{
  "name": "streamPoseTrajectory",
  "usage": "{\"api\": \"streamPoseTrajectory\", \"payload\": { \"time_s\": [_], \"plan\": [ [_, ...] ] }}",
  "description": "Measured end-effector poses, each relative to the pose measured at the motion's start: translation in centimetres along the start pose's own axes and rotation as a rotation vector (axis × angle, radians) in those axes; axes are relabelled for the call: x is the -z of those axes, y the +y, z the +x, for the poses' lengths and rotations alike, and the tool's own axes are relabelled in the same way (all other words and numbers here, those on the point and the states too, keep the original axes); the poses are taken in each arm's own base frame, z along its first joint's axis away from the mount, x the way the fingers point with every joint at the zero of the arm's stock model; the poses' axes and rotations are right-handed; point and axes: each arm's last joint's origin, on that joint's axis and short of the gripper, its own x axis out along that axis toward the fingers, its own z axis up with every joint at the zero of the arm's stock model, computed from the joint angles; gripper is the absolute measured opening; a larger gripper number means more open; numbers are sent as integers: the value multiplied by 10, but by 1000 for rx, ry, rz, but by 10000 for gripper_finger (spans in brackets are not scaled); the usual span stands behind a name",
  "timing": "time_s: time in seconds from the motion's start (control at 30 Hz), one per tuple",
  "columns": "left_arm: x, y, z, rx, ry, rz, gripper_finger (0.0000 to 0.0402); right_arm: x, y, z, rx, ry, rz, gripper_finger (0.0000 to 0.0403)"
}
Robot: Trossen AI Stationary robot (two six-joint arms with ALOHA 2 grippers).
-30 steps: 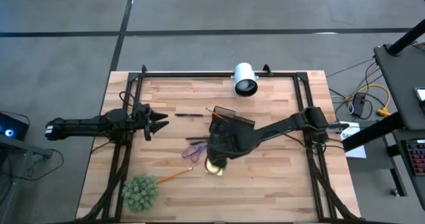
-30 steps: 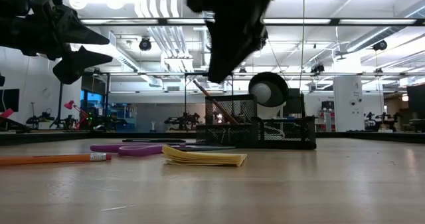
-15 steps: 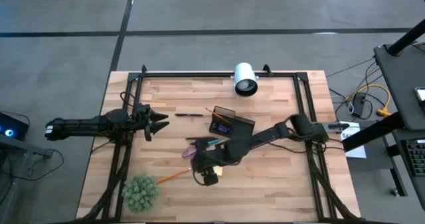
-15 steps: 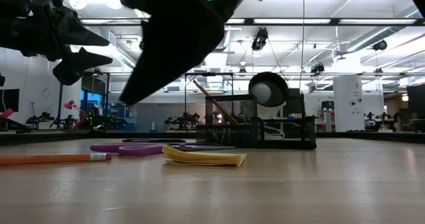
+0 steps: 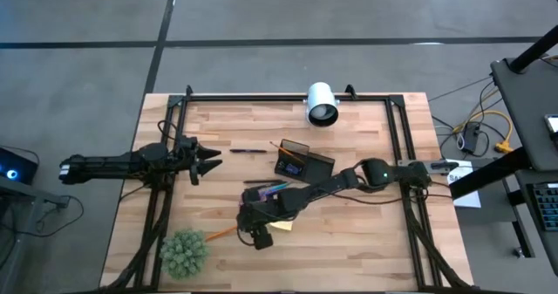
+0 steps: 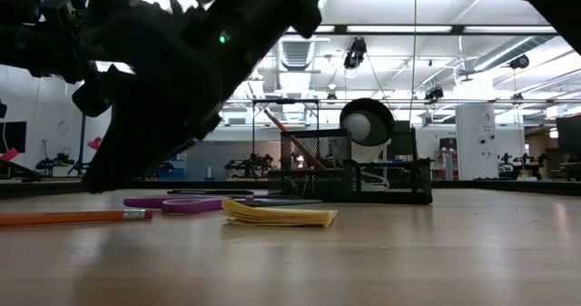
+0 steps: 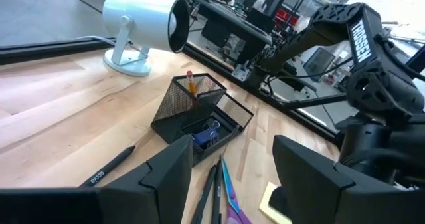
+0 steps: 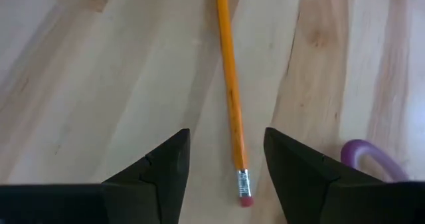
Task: Pick and place office supplies into organizer
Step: Put the yellow pencil into the black mesh organizer
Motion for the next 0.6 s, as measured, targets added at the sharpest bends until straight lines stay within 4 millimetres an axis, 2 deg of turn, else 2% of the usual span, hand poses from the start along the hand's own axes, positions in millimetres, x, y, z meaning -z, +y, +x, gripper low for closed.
{"api": "streamPoseTrajectory", "payload": {
  "time_s": [0.23, 0.6],
  "plan": [
    [-1, 0, 0, -1, -3, 0, 195, 14, -7, 7, 13, 91, 37, 165],
    [0, 0, 0, -1, -2, 0, 195, 22, -9, 8, 12, 133, -58, 78]
  ]
}}
